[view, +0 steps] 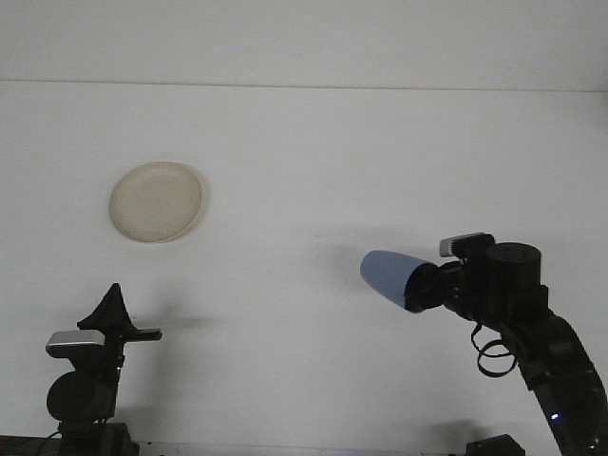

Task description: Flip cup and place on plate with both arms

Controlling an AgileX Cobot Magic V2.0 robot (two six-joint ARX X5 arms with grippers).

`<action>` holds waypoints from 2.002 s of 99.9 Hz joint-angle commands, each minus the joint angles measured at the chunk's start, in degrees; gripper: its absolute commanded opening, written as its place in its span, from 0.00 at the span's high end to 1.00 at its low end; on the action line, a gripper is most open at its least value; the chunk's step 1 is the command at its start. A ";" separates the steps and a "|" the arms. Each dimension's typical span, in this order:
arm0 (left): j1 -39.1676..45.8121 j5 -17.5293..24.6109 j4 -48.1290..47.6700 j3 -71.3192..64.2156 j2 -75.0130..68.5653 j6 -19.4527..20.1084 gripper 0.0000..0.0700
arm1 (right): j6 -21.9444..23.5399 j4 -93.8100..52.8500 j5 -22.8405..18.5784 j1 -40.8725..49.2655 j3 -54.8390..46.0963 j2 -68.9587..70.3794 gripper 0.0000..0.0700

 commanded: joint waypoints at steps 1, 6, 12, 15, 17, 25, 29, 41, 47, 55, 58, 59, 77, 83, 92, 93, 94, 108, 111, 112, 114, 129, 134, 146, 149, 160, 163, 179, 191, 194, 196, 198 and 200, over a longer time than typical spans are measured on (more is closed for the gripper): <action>0.11 -0.35 0.63 -1.11 -0.07 0.09 0.98 | -4.48 -5.44 2.14 5.25 5.09 3.26 1.00; 0.11 -0.35 0.61 -1.11 -0.07 0.09 0.98 | -5.95 -9.18 4.92 9.03 8.02 5.66 1.00; 0.11 -0.35 0.59 -1.11 -0.07 -0.20 0.98 | -7.50 -13.90 9.16 14.40 11.91 9.49 1.00; 0.11 -0.35 0.59 -1.11 -0.07 -0.39 0.98 | -8.00 -15.72 10.82 16.46 13.40 11.08 1.00; 0.11 -0.35 0.59 -1.11 -0.07 -0.42 0.98 | -8.28 -16.96 11.93 17.97 14.43 12.31 1.00; 0.11 -0.35 0.61 -1.11 -0.07 -0.42 0.98 | -9.75 -21.66 16.22 23.39 18.56 17.57 1.00; 0.11 -0.35 0.61 -1.14 -0.07 -0.42 0.98 | -10.49 -23.58 18.01 25.77 20.50 20.39 1.00; 0.11 -0.35 0.61 -1.11 -0.07 -1.11 0.98 | -11.15 -26.43 20.98 31.06 24.61 27.74 1.00; 0.11 -0.35 0.59 -1.11 -0.07 -2.49 0.98 | -11.78 -26.69 21.59 32.72 25.94 30.80 1.00; 0.11 -0.35 0.59 -1.11 -0.07 -3.50 0.98 | -12.09 -26.67 22.95 34.75 27.65 34.91 1.00; 0.11 -0.35 0.61 -1.11 -0.07 -3.54 0.98 | -12.26 -26.67 23.45 35.32 28.11 36.15 1.00; 0.11 -0.35 0.61 -1.11 -0.07 -3.56 0.98 | -12.33 -26.67 23.67 35.52 28.26 36.57 1.00; 0.11 -0.35 0.57 -1.11 -0.07 -3.58 0.98 | -12.55 -26.73 26.10 37.77 29.51 42.69 1.00; 0.11 -0.35 0.57 -1.11 -0.07 -3.58 0.98 | -12.79 -26.86 26.10 38.21 29.51 44.22 1.00; 0.11 -0.35 0.59 -1.11 -0.07 -3.58 0.98 | -13.42 -27.50 26.05 38.45 29.51 45.79 1.00; 0.11 -0.35 0.59 -1.11 -0.07 -3.58 0.98 | -13.44 -27.52 26.05 38.45 29.51 45.86 1.00; 0.11 -0.35 0.59 -1.11 -0.07 -3.58 0.98 | -13.46 -27.52 26.05 38.45 29.51 46.05 1.00; 0.11 -0.35 0.59 -1.11 -0.07 -3.58 0.98 | -13.75 -27.78 25.55 38.69 29.51 47.39 1.00; 0.11 -0.35 0.57 -1.11 -0.07 -3.58 0.98 | -13.88 -27.80 25.40 38.69 29.51 47.45 1.00; 0.11 -0.35 0.57 -1.11 -0.07 -3.58 0.98 | -13.88 -27.80 25.40 38.69 29.51 47.47 1.00; 0.11 -0.35 0.57 -1.11 -0.07 -3.58 0.98 | -13.94 -27.80 25.40 38.69 29.51 47.52 1.00; 0.11 -0.35 0.59 -1.11 -0.07 -3.58 0.98 | -14.86 -27.98 25.18 38.91 29.51 48.02 0.88; 0.11 -0.35 0.59 -1.11 -0.07 -3.58 0.98 | -14.86 -28.02 25.20 38.93 29.51 48.06 0.73; 0.11 -0.35 0.59 -1.11 -0.07 -3.58 0.98 | -14.86 -28.52 25.22 38.91 29.73 48.04 0.47; 0.11 -0.35 0.59 -1.11 -0.07 -3.58 0.98 | -14.88 -29.05 25.22 38.86 30.08 48.02 0.47; 0.11 -0.35 0.66 -1.11 -0.07 -3.69 0.98 | -14.86 -30.86 25.22 38.27 32.92 46.93 0.47; 0.11 -0.35 0.66 -1.11 -0.07 -4.11 0.98 | -14.88 -31.01 25.29 38.18 33.99 46.36 0.47; 0.11 -0.35 0.61 -1.11 -0.07 -11.89 0.98 | -14.80 -32.22 25.42 37.24 41.83 41.72 0.47; 0.11 -0.35 0.63 -1.11 -0.07 -18.16 0.98 | -14.73 -30.91 25.42 36.28 45.75 36.76 0.47; 0.11 -0.35 0.70 -1.07 -0.07 -19.96 0.98 | -14.73 -29.18 25.40 35.87 45.83 35.10 0.47; 0.11 -0.35 0.68 -1.01 -0.07 -21.03 0.98 | -14.71 -28.35 25.40 35.65 45.81 34.40 0.47; 0.11 -0.35 0.68 -0.96 -0.07 -22.18 0.98 | -14.71 -27.19 25.40 35.30 45.66 33.31 0.47; 0.11 -0.35 0.66 -0.90 -0.07 -23.37 0.98 | -14.71 -26.03 25.40 34.95 45.42 32.13 0.47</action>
